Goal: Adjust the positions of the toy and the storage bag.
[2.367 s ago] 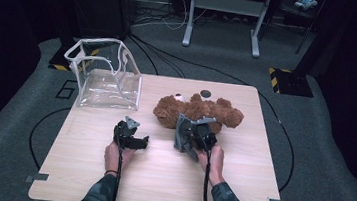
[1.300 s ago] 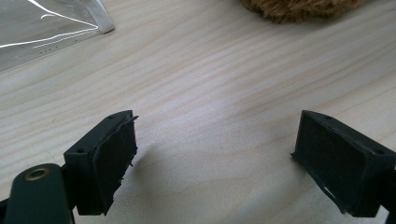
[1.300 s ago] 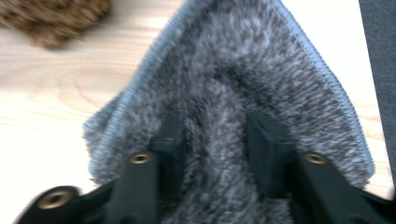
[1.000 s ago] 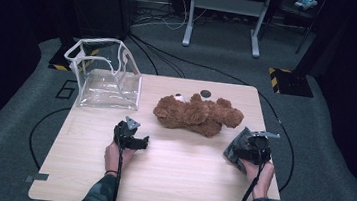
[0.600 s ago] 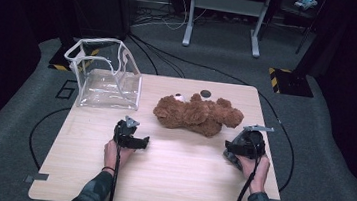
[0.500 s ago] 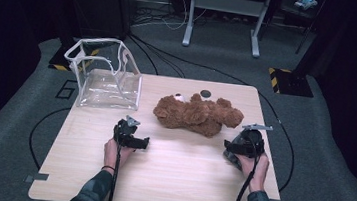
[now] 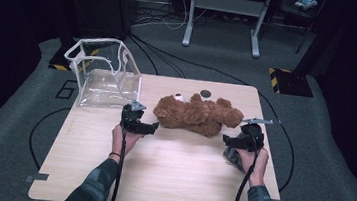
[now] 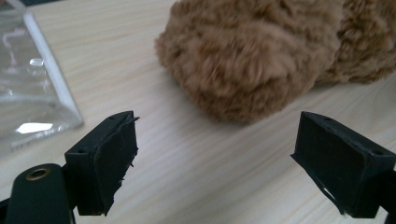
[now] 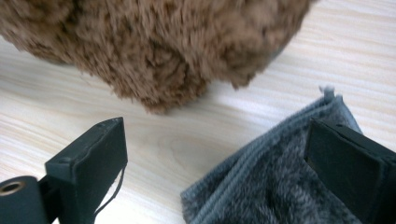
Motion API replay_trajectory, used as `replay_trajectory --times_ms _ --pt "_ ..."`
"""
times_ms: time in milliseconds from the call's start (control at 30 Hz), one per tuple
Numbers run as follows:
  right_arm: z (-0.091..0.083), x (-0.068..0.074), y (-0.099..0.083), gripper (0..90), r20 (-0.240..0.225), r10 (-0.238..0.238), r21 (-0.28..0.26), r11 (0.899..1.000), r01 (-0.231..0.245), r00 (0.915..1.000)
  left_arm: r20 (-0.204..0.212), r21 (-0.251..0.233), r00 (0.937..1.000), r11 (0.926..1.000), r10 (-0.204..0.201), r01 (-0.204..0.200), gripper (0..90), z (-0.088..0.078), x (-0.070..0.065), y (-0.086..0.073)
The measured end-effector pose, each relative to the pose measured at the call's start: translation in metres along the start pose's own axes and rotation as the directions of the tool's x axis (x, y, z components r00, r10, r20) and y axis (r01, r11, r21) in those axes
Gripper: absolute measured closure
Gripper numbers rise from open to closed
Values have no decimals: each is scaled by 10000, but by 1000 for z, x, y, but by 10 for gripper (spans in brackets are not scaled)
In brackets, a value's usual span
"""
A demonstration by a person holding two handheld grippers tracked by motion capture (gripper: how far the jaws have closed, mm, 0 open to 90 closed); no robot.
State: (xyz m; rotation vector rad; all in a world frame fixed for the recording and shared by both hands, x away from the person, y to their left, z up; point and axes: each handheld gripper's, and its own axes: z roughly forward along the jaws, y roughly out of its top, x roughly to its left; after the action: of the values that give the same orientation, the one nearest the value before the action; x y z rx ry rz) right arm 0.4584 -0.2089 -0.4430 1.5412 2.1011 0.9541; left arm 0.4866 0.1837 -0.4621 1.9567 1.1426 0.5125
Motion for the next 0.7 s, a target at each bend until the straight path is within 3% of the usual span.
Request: replay_trajectory --times_ms 333,667,700 --pt "1 -3 22 0 -196 -94 131 9999 96 9998 481 365 9982 9986 352 -370 155 17 -7 29" --pt "15 -9 43 19 -360 175 261 9995 -165 9992 489 735 9949 9930 887 -922 219 33 -11 34" --pt "18 -9 45 47 -349 224 315 9993 -213 9991 477 596 9950 9941 876 -903 251 34 -11 33"
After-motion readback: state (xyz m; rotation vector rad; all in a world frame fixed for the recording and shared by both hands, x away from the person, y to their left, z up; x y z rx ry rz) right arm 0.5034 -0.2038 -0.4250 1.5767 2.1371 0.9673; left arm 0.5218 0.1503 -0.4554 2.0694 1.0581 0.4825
